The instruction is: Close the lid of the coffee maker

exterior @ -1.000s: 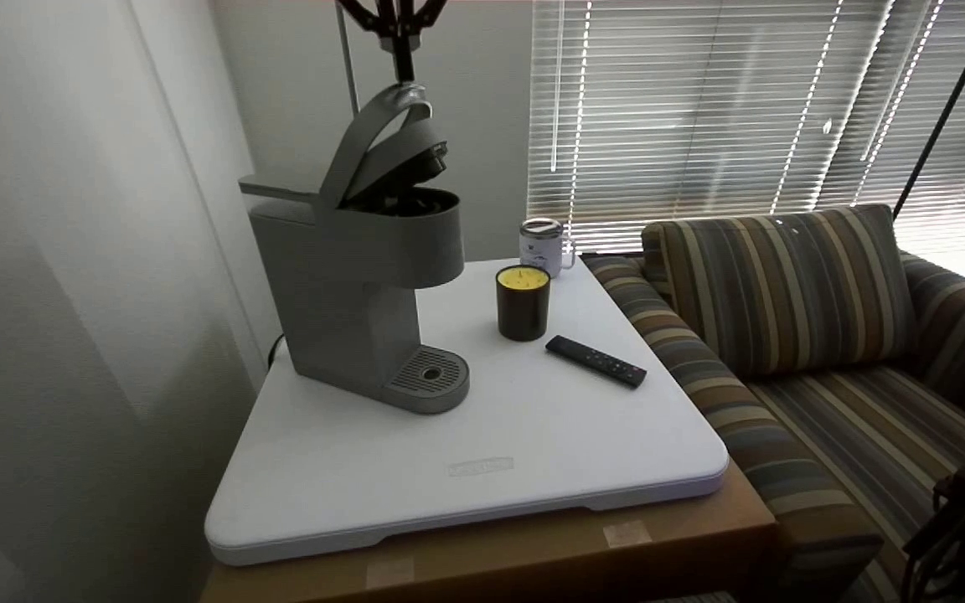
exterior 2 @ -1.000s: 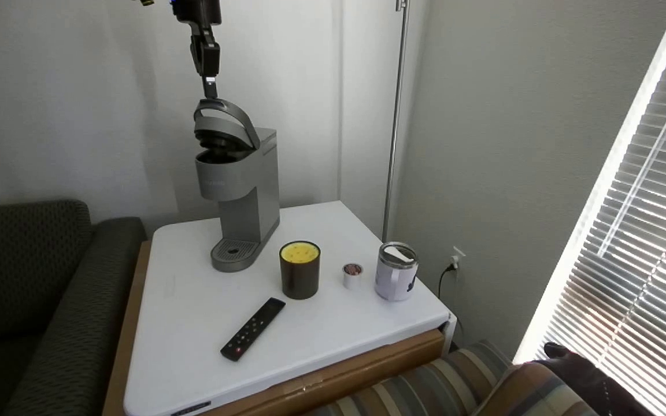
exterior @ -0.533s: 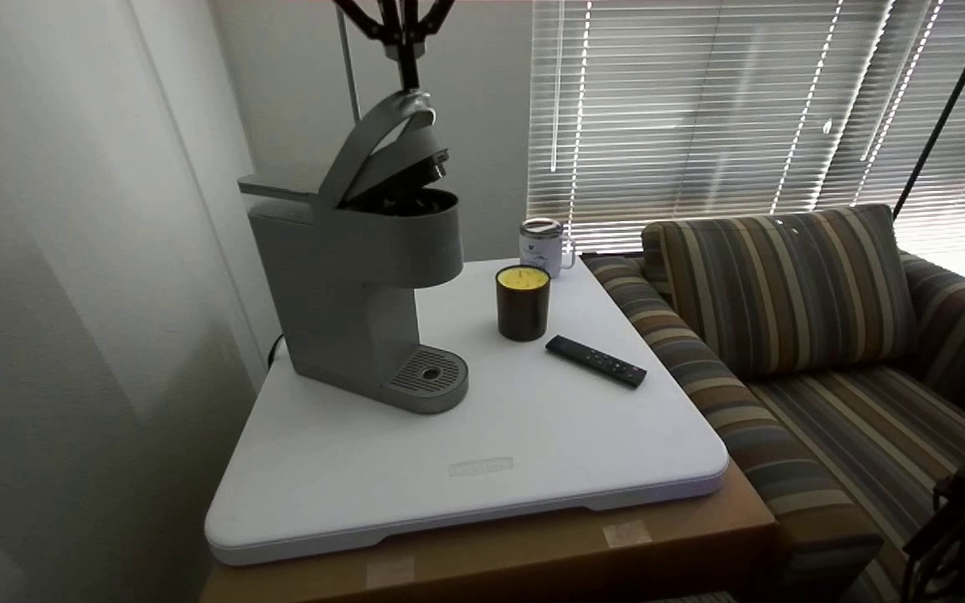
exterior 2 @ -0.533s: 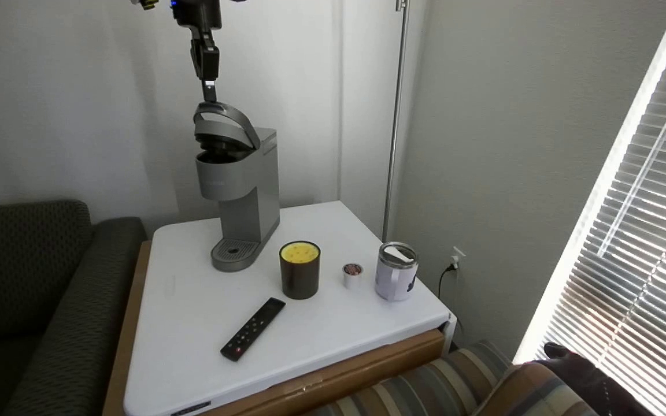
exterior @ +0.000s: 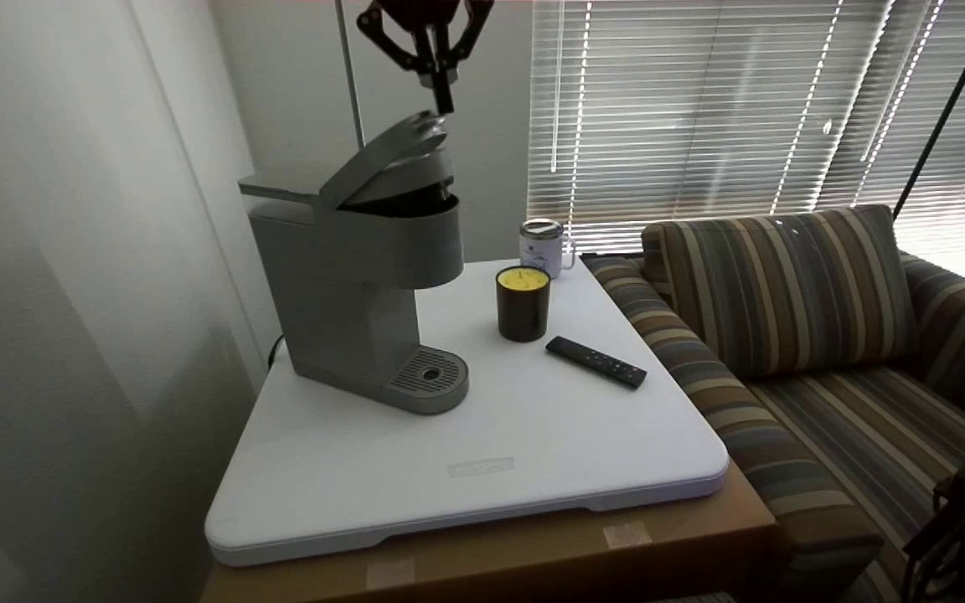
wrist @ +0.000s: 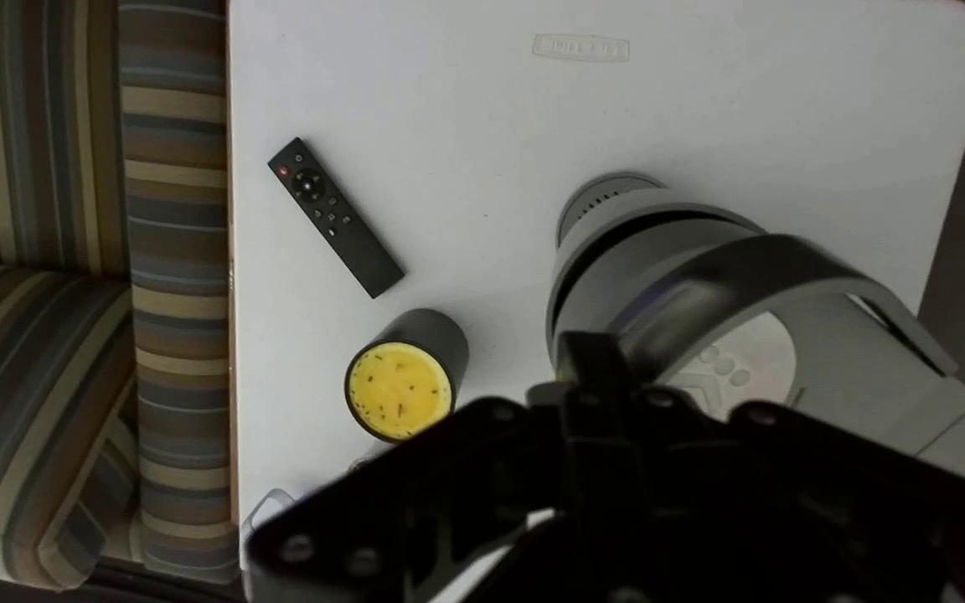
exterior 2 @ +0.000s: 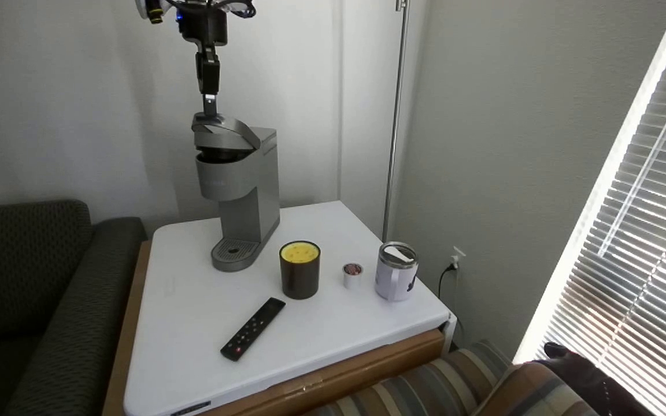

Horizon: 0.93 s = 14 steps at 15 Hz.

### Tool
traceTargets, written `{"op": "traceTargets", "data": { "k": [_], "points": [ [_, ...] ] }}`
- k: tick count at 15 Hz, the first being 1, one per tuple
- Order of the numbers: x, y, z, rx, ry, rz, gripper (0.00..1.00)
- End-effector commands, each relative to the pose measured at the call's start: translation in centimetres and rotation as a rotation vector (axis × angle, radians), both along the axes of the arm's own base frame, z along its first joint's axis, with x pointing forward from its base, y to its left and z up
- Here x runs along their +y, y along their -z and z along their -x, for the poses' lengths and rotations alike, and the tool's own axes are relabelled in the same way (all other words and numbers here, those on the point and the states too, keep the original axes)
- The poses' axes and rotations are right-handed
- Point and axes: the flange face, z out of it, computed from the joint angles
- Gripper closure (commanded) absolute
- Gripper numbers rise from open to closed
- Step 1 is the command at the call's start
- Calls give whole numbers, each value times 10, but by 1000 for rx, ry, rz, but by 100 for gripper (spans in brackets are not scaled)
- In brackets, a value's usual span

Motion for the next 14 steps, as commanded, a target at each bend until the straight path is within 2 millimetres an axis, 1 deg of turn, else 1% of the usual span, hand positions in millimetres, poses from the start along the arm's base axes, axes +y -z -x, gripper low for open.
{"op": "traceTargets", "data": {
  "k": [1, 3, 5, 7, 10, 12, 14],
  "points": [
    [-16, 10, 0, 53, 56, -15, 100],
    [-19, 12, -1, 55, 76, -20, 100],
    [-20, 3, -1, 38, 84, -24, 100],
    [-18, -12, 0, 5, 77, -26, 100],
    [-11, -38, 4, -52, 47, -29, 100],
    [-4, -47, 7, -64, 32, -36, 100],
    [5, -48, 9, -65, 22, -40, 100]
  ]
}}
